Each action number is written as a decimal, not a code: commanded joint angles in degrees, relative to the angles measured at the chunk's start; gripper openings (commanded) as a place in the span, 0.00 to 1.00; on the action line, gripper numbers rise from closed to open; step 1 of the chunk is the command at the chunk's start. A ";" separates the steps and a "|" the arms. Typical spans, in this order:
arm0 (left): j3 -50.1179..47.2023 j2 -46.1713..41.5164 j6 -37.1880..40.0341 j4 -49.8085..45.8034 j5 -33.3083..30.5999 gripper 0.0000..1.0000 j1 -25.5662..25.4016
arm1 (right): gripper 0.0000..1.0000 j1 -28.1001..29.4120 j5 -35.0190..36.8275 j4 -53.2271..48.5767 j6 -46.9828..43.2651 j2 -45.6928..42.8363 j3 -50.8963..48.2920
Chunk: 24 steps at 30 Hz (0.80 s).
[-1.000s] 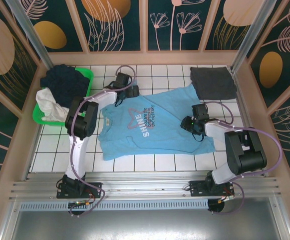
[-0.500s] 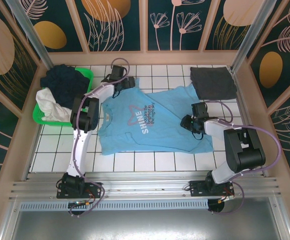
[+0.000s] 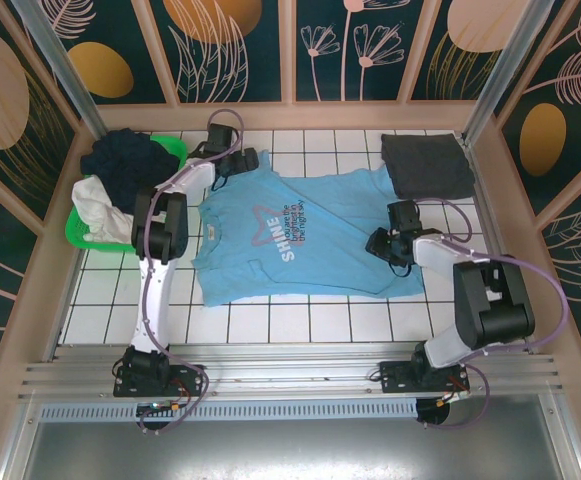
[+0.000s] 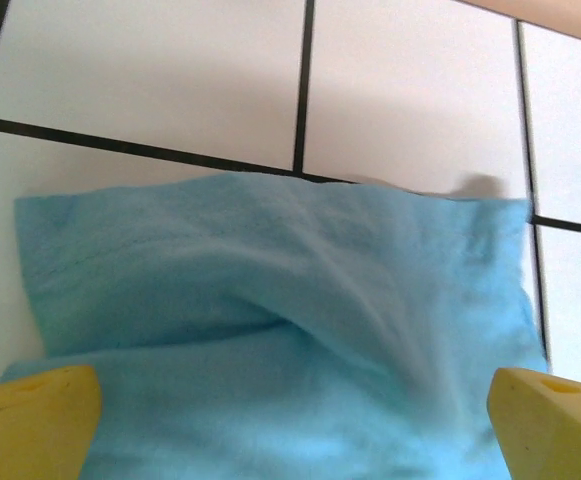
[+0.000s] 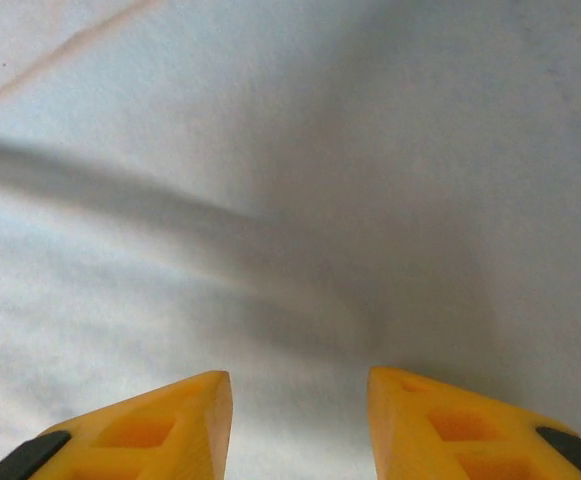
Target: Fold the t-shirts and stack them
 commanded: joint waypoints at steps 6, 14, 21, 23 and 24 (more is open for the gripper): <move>-23.86 -25.32 0.52 3.72 -1.74 0.99 -2.44 | 0.49 0.32 4.80 -10.27 6.57 -12.80 -7.80; -54.52 -43.12 -4.84 11.25 0.14 0.94 -7.57 | 0.50 0.77 7.84 -14.05 16.54 -20.06 -13.49; -68.00 -48.86 -7.75 11.27 -1.60 0.86 -10.11 | 0.48 0.79 12.60 -15.76 17.87 -22.80 -13.39; -69.95 -50.67 -8.34 9.92 -3.16 0.83 -10.46 | 0.48 0.48 15.80 -18.41 17.52 -22.55 -12.22; -70.80 -51.54 -9.02 9.24 -4.14 0.81 -10.58 | 0.48 0.15 16.93 -19.05 17.38 -22.83 -12.03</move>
